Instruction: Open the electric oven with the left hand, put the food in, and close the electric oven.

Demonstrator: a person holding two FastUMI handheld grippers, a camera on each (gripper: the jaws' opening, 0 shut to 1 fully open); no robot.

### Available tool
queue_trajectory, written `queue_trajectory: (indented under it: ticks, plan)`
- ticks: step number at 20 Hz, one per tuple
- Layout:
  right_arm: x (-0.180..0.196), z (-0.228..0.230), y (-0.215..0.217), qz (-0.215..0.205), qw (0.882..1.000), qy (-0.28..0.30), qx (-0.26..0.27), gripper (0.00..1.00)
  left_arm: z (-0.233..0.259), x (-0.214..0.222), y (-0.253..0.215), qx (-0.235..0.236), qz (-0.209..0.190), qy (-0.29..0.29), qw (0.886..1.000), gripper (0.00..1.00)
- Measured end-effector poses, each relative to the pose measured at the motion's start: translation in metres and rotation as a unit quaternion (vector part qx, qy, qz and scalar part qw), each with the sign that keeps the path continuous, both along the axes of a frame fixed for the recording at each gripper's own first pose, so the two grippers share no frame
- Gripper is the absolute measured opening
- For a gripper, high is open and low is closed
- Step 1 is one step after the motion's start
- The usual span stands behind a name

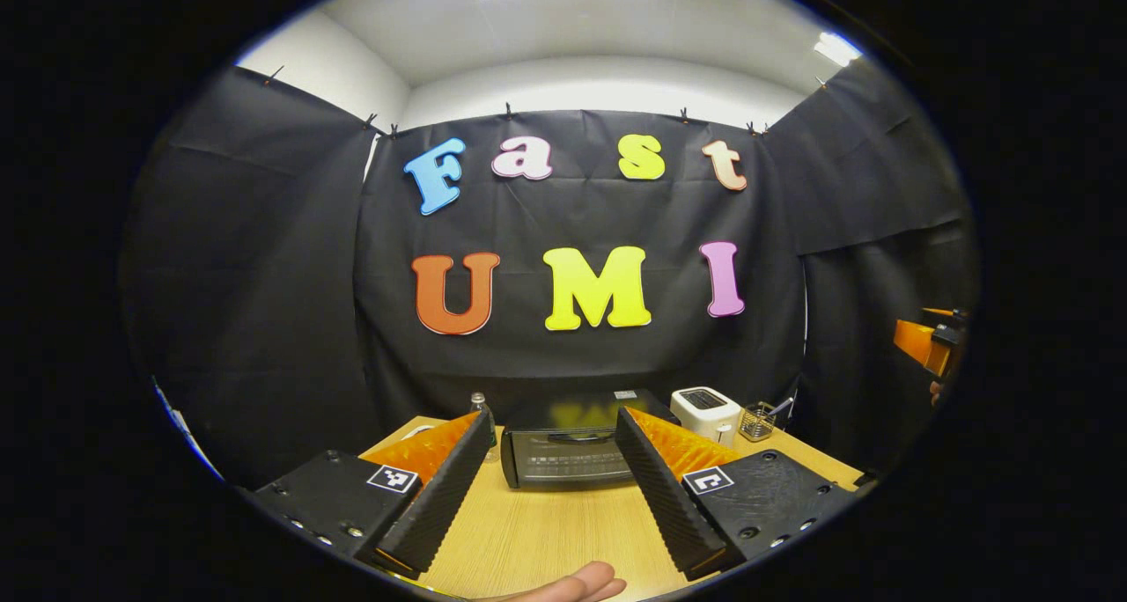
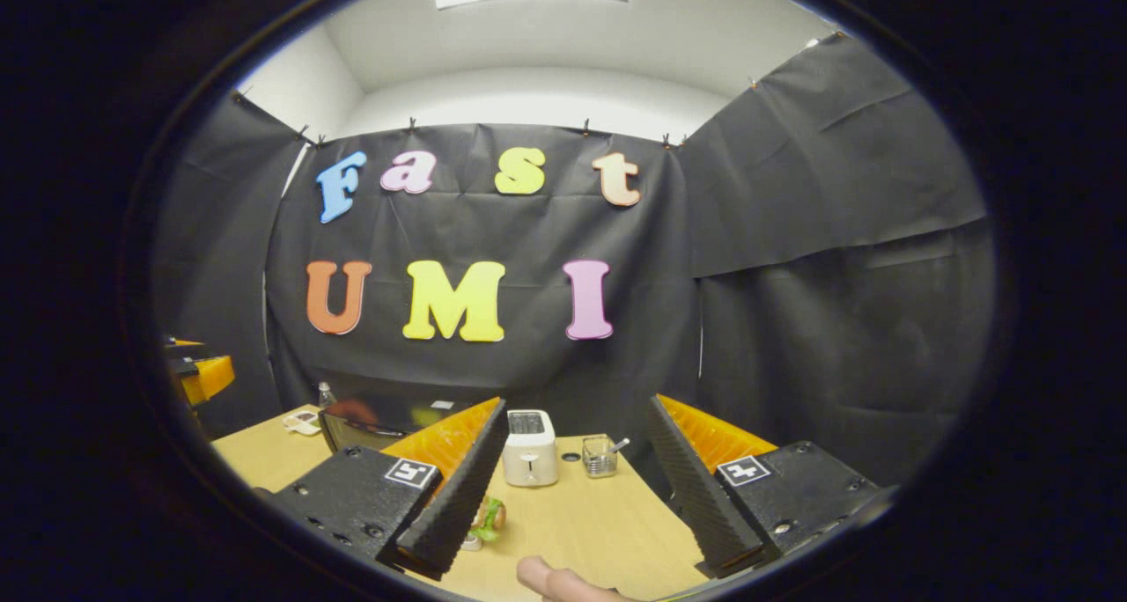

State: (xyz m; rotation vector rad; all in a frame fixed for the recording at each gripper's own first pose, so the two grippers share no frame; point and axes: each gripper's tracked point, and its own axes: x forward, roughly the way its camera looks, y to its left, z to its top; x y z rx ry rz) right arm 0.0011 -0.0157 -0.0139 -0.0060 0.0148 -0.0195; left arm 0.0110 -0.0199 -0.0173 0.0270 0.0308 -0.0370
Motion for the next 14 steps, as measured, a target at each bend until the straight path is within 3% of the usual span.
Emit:
queue_trajectory:
  ticks: [4, 5, 6, 13, 14]
  plan:
    - [0.006, -0.006, -0.002, 0.001, 1.0, -0.003, -0.002, 0.9, -0.006, 0.012, -0.009, -0.012, -0.012, 0.007, 1.0, 0.94]
    - [0.009, -0.007, -0.004, -0.002, 1.0, -0.004, -0.004, 1.0, -0.007, 0.018, -0.008, -0.013, -0.009, 0.009, 1.0, 0.93]
    - [0.011, -0.006, -0.003, -0.002, 1.0, -0.005, -0.006, 0.9, -0.01, 0.026, -0.007, -0.015, -0.007, 0.012, 1.0, 0.93]
    - [0.037, -0.017, 0.01, 0.023, 1.0, 0.013, -0.002, 0.9, -0.055, 0.109, -0.014, -0.037, -0.02, 0.073, 0.996, 0.94]
    - [0.041, -0.017, 0.012, 0.029, 0.999, 0.016, -0.002, 1.0, -0.062, 0.124, -0.014, -0.038, -0.019, 0.084, 0.996, 0.94]
